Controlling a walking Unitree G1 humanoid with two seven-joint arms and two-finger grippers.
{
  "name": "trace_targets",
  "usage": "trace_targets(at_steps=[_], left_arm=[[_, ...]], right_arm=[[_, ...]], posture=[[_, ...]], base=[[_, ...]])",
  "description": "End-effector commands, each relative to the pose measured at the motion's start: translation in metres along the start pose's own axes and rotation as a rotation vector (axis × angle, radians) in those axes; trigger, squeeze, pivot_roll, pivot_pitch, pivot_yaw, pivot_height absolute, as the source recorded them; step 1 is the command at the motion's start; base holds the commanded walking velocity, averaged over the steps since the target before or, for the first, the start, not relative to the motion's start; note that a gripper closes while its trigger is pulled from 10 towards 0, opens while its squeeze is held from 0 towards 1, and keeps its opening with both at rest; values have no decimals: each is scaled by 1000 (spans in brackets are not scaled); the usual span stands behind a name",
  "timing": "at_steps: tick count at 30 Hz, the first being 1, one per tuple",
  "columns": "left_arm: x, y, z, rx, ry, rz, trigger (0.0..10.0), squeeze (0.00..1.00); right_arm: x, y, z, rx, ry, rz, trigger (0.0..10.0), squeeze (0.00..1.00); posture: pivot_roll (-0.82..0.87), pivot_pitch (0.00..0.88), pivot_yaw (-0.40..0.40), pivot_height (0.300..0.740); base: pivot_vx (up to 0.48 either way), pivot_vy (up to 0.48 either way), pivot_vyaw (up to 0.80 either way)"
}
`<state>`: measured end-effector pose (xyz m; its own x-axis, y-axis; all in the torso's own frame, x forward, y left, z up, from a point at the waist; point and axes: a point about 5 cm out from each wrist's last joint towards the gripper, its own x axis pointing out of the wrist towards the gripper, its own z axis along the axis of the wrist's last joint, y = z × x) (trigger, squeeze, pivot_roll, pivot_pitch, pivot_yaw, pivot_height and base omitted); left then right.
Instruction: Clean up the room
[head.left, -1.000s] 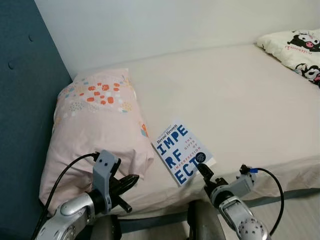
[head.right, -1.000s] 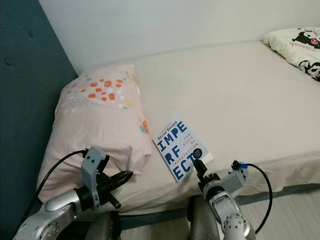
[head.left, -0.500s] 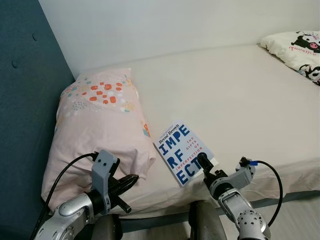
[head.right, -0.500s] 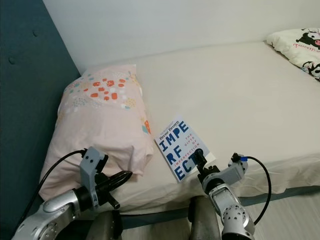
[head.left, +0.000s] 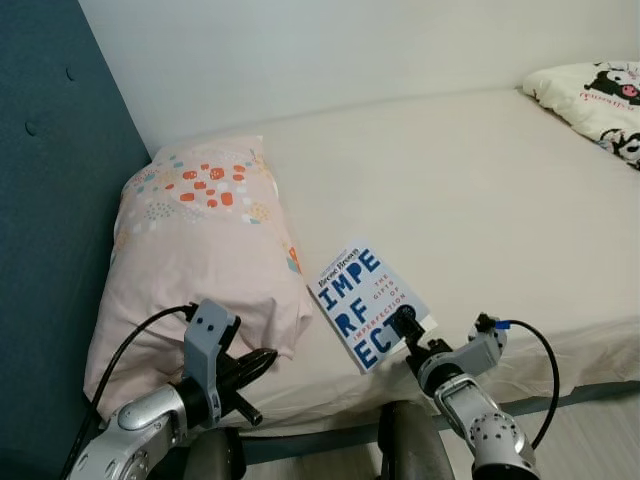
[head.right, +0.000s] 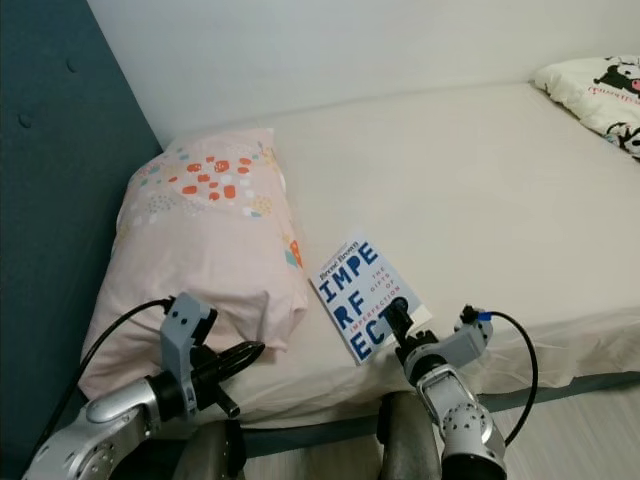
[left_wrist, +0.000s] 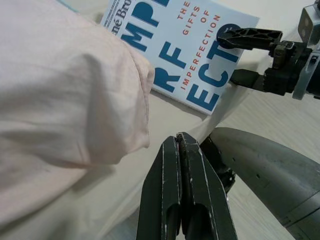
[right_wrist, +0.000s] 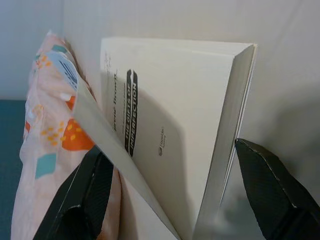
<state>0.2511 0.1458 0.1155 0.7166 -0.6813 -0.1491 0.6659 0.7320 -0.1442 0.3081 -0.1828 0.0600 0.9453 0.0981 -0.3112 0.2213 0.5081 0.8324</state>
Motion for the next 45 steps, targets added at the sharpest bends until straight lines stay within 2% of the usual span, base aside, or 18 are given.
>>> trace_targets(at_steps=[1,9,11,13,15,18,22,23,24,25,26,28,29,35,45], left_arm=[[-4,5,-5,-9,33,26,10000,0],[-6,4,-5,16,53,9,10000,0],[-9,3,-5,31,62,11,10000,0],[-10,3,-6,35,64,16,10000,0],[-12,3,-7,45,74,24,10000,0],[-13,3,-8,50,78,25,10000,0],[-12,6,-9,71,90,57,10000,0],[-11,7,-9,73,90,71,10000,0],[-11,7,-9,73,90,71,10000,0],[-9,9,-8,74,85,84,10000,0],[-7,11,-7,72,76,97,10000,0],[-6,12,-6,70,69,103,10000,0],[-5,14,-4,66,59,124,10000,0],[-2,23,1,43,17,218,10000,0],[2,24,5,21,-29,250,10000,0]], right_arm=[[1,-7,-2,10,-1,-29,10000,1000],[20,1,0,-8,1,-60,10000,1000],[22,4,-4,16,6,-69,10000,1000],[23,5,-5,25,8,-69,10000,1000],[19,2,-17,65,24,-87,10000,1000],[17,0,-22,77,34,-93,10000,1000],[13,-4,-40,109,76,-97,10000,1000],[12,-2,-48,125,112,-75,10000,745],[12,-2,-48,125,112,-75,10000,745],[11,4,-57,145,165,-29,10000,616],[9,10,-64,155,217,14,10000,286],[7,13,-69,160,248,41,10000,286],[6,14,-71,156,265,55,10000,0],[10,17,-67,186,235,50,10000,0],[22,30,-51,238,181,101,10000,0]], posture=[[11,222,39,587],[22,226,41,587],[27,223,36,587],[27,223,36,587],[28,223,32,587],[28,223,32,587],[25,216,38,587],[21,215,41,587],[21,215,41,587],[19,214,42,587],[17,213,41,587],[17,213,41,587],[16,212,41,587],[13,209,41,587],[15,205,34,587]], base=[[0,0,0],[0,0,0],[0,0,0],[0,0,0],[0,0,0],[0,0,0],[0,0,0],[0,0,0],[0,0,0],[0,0,0],[0,0,0],[0,0,0],[0,0,0],[0,0,0],[0,0,0]])
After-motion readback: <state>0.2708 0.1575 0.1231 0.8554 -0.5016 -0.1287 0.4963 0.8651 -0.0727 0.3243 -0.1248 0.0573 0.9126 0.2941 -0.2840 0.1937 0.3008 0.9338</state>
